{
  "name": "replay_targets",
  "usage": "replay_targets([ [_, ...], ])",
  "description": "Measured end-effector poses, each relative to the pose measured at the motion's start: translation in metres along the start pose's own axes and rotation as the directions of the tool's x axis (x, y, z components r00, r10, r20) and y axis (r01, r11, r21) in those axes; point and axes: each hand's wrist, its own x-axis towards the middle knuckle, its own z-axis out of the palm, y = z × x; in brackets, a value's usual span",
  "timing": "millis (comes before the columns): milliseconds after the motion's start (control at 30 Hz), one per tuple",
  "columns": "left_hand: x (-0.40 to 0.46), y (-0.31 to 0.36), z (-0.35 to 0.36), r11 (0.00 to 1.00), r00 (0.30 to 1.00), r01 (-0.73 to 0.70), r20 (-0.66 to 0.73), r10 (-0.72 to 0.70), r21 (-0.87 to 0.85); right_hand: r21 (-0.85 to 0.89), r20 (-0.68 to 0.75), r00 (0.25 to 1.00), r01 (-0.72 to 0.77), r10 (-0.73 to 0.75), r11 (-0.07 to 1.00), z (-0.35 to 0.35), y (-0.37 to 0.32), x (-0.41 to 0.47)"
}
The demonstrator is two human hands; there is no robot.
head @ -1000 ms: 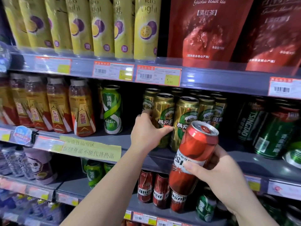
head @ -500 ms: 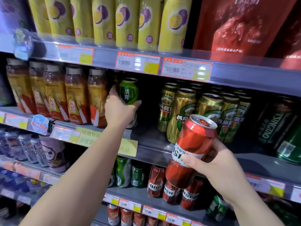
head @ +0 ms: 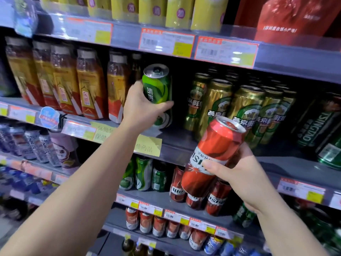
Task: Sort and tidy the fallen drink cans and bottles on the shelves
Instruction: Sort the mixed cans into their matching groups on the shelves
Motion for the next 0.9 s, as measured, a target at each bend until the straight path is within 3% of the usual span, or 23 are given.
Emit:
replay_targets([
  [100,-0.033,0.015,-0.034,0.972,0.997,-0.079,-0.008,0.079,-0.223,0.016,0.086,0.996,0.023,-0.024,1.000,0.005,0.010,-0.005],
  [200,-0.061,0.012,-0.079,0.951,0.997,-0.005,0.074,0.029,-0.310,-0.021,0.217,0.976,0.005,0.000,1.000,0.013,0.023,-0.016],
  [367,-0.114,-0.024,-0.111,0.969,0.966,0.217,0.167,-0.196,-0.118,-0.249,0.303,0.923,-0.163,0.237,0.955,0.035,0.080,-0.031],
  [533,-0.158,-0.102,-0.097,0.913,0.899,0.405,0.158,-0.408,0.049,-0.245,0.233,0.870,-0.380,0.434,0.892,0.053,0.138,-0.051],
  [733,-0.140,-0.203,-0.082,0.813,0.808,0.581,-0.147,-0.571,0.037,-0.187,0.213,0.867,-0.416,0.450,0.890,0.064,0.138,-0.057],
  [900,-0.100,-0.251,-0.066,0.802,0.814,0.581,-0.107,-0.571,0.135,-0.238,0.149,0.901,-0.368,0.408,0.899,0.066,0.140,-0.058],
])
